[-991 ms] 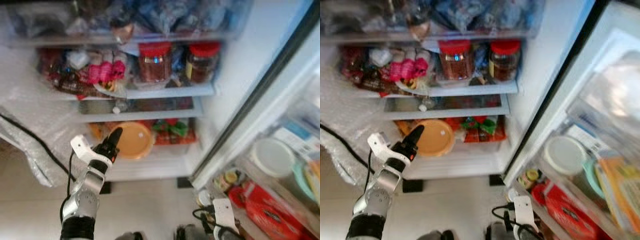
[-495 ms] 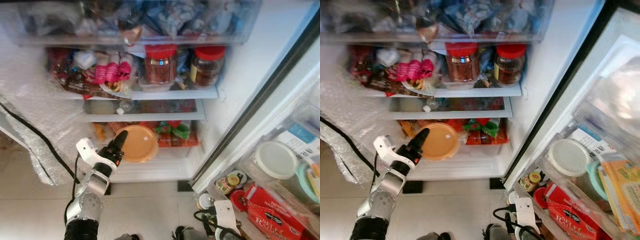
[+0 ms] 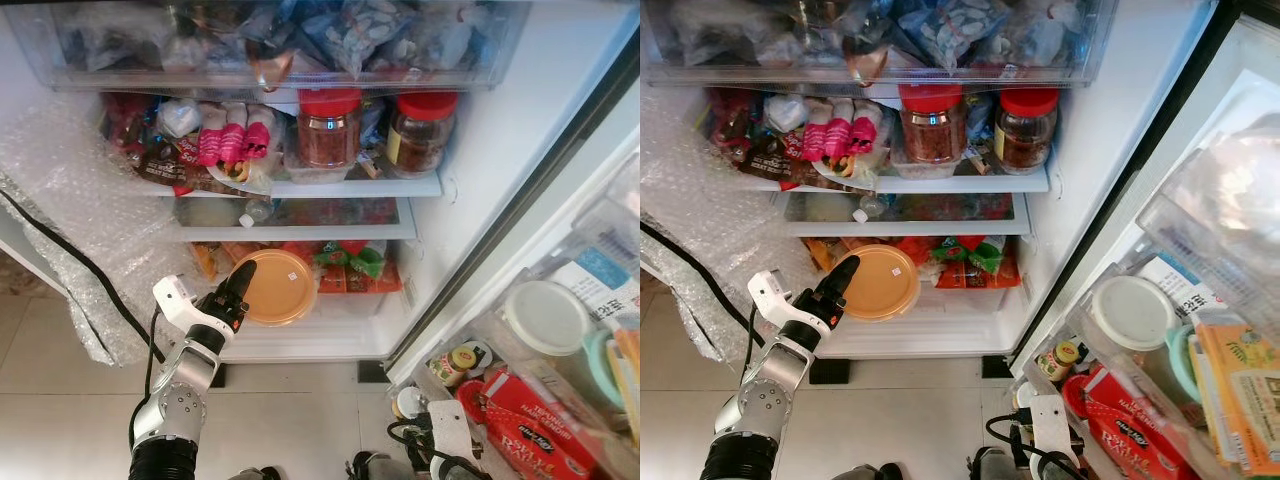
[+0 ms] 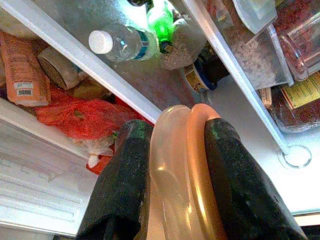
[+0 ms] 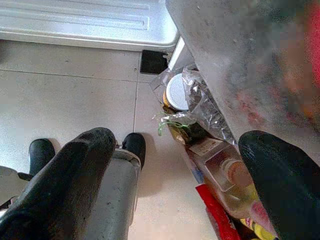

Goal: Restocking fridge

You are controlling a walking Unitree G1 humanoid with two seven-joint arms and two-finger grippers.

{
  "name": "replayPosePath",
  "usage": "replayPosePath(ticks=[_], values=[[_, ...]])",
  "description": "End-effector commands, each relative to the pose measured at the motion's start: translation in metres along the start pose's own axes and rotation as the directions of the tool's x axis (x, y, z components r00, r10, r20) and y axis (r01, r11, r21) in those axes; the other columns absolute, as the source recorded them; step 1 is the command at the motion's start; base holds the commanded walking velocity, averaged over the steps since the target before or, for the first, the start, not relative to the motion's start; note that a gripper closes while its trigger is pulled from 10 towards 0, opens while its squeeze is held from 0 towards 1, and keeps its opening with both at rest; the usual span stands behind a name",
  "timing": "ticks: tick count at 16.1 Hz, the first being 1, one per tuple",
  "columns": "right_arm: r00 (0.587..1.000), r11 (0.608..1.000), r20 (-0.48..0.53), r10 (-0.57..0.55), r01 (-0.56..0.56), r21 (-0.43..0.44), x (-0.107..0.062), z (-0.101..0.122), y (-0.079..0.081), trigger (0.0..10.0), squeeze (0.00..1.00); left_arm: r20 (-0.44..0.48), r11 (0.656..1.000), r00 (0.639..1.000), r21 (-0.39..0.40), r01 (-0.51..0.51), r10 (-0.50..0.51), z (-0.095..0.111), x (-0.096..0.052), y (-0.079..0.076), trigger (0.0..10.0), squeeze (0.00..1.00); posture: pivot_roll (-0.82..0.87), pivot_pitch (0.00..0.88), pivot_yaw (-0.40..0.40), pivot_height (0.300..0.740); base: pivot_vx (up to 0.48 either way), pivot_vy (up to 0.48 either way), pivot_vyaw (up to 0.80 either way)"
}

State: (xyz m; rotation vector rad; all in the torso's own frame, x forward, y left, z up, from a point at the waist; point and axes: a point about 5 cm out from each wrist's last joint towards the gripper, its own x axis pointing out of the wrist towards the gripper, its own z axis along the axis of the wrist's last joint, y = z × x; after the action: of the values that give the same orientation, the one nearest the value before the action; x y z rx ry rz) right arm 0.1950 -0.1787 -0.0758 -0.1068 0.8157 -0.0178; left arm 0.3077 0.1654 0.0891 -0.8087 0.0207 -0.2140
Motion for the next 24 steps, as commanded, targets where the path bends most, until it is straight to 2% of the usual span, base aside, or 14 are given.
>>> replayPosePath(ticks=[1,20,24], values=[[0.999,1.000,-0.038,0.002,-0.002,-0.002,-0.0032,-0.0116,0.0009,10.0,0.00,0.001,1.000,1.000,0.003,0.015,-0.015,0.0012,0.0004,-0.0038,10.0,0.00,-0.10,0.223,-0.010,0.740,0.000,0.000,0.00],[0.999,1.000,-0.050,-0.007,0.007,-0.009,-0.0023,-0.0106,0.0010,10.0,0.00,0.006,1.000,1.000,0.004,0.019,-0.019,0.0006,0.0011,-0.0062,10.0,0.00,-0.10,0.230,-0.012,0.740,0.000,0.000,0.00],[0.998,1.000,-0.059,-0.008,0.007,-0.009,-0.0025,-0.0118,0.0008,10.0,0.00,0.006,1.000,1.000,0.005,0.017,-0.017,0.0004,0.0011,-0.0059,10.0,0.00,-0.10,0.230,-0.012,0.706,0.000,0.000,0.00]])
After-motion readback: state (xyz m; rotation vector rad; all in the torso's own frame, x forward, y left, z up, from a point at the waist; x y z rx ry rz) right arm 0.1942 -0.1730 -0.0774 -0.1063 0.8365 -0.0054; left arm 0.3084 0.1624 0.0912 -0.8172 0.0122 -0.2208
